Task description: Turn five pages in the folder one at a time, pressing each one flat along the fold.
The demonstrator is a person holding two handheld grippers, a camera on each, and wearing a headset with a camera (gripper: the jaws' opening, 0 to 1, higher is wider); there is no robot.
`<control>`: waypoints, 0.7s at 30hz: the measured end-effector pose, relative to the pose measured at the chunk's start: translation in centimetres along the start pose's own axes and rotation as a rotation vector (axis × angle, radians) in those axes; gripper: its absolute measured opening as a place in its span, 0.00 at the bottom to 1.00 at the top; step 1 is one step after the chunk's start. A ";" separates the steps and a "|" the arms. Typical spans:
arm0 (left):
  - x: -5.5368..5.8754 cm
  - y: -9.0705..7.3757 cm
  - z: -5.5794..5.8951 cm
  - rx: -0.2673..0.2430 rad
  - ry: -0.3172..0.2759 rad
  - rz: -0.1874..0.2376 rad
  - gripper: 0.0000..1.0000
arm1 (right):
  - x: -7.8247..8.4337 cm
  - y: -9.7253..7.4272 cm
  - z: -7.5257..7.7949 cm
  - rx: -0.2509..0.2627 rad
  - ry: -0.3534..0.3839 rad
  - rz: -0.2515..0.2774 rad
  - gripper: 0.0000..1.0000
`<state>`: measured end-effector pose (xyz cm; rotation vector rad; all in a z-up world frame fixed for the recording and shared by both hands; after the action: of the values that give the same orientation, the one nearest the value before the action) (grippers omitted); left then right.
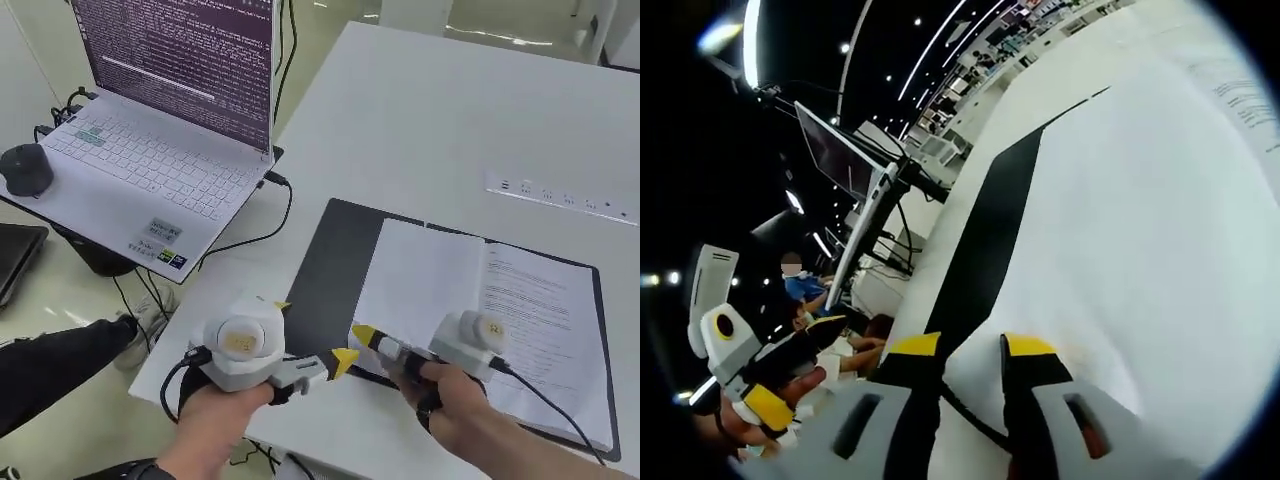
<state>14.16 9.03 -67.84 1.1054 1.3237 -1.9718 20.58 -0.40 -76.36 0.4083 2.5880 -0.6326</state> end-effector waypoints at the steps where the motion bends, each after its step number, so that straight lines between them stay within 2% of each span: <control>1: 0.1 0.0 0.0 0.000 -0.002 -0.002 0.69 | 0.0 0.0 -0.1 -0.006 0.001 -0.002 0.24; 6: 0.5 0.3 0.2 0.009 -0.007 -0.011 0.67 | 0.1 -0.2 -0.9 -0.062 -0.019 -0.005 0.36; 8: 0.6 0.4 0.4 0.013 -0.009 -0.014 0.66 | 0.3 -0.7 -1.8 -0.091 -0.029 -0.016 0.43; 11: 0.5 0.7 0.9 0.024 -0.010 -0.017 0.63 | 0.4 -1.8 -2.3 -0.116 -0.078 -0.028 0.45; 13: 0.4 1.0 1.1 0.027 -0.017 -0.020 0.58 | 0.5 -2.7 -2.2 -0.098 -0.110 -0.040 0.43; 15: 0.5 1.2 1.2 0.034 -0.019 -0.030 0.48 | 0.3 -4.1 -2.6 -0.114 -0.152 -0.015 0.44; 17: 0.5 1.7 1.6 0.044 -0.017 -0.035 0.46 | 0.5 -5.2 -2.5 -0.120 -0.142 -0.020 0.45; 19: 0.5 2.1 1.8 0.051 -0.008 -0.046 0.45 | 0.4 -6.6 -2.3 -0.104 -0.178 -0.015 0.44; 21: 0.3 2.5 2.0 0.058 0.003 -0.048 0.43 | 0.1 -8.0 -1.8 -0.084 -0.169 0.012 0.43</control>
<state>15.24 6.17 -68.95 1.1137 1.3143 -2.0555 16.85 -6.32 -72.12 0.3281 2.4396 -0.5288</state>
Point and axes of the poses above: the centre of the closed fingertips' face, and the gripper's own axes: y roughly forward along the fingers, z roughly to its right, x roughly out of its underside, the point moved 4 cm from there along -y, roughly backward along the fingers, and after that the axes turned 3 degrees about -x, right-handed, at the moved point
